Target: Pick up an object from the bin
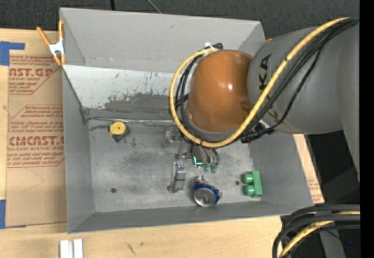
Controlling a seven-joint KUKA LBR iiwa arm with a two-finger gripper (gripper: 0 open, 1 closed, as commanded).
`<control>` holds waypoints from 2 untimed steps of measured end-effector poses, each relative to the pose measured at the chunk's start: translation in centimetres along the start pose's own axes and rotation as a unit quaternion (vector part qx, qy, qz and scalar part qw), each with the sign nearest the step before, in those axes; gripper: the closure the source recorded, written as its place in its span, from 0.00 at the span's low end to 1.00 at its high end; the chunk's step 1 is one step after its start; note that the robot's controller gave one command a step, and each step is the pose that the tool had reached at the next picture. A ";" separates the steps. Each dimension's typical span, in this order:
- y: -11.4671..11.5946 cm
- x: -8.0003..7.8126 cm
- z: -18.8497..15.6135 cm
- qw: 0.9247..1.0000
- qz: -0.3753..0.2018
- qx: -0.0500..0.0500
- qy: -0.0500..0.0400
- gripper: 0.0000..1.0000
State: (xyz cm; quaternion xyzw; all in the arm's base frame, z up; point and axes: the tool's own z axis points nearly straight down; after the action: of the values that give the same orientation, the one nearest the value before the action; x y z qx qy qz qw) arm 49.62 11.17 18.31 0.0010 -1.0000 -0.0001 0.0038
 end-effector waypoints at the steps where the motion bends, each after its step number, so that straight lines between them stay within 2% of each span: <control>1: -6.8 -0.2 7.3 1.000 0.003 0.002 0.000 0.00; 2: -5.7 0.8 5.7 0.992 -0.126 0.000 -0.004 0.00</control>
Offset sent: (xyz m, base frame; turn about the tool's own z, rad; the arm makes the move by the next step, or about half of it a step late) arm 0.0030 -0.0635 -0.0682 0.0005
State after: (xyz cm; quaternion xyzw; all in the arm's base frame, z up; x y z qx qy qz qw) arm 48.77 5.48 12.62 0.1268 -0.9919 -0.0002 0.0002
